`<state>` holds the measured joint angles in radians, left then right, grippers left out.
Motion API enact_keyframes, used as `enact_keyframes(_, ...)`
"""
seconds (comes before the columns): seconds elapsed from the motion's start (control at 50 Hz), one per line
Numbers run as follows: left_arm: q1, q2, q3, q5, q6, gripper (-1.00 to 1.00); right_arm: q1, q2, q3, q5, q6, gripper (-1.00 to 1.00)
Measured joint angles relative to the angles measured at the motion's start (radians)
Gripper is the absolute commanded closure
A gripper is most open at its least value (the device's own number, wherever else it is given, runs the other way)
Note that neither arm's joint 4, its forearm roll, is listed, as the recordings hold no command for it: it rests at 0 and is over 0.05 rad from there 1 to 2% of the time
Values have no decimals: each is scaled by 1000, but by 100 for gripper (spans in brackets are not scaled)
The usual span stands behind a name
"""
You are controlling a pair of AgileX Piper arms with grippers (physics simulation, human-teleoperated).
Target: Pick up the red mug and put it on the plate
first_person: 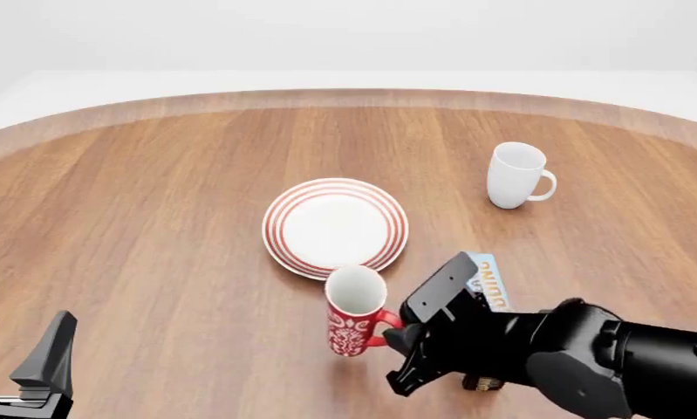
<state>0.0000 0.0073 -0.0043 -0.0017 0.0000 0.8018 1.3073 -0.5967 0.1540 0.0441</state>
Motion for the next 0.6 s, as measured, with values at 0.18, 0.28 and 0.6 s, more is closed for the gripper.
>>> enact_keyframes(0.18,0,0,0,0,0,-100,-23,-74,-22,52,-30,100)
enact_keyframes(0.28,0,0,0,0,0,-100,-36,-99,-39,72,-49,100)
enact_keyframes(0.6,0,0,0,0,0,-100,-86,-125,-131,128,-122,100)
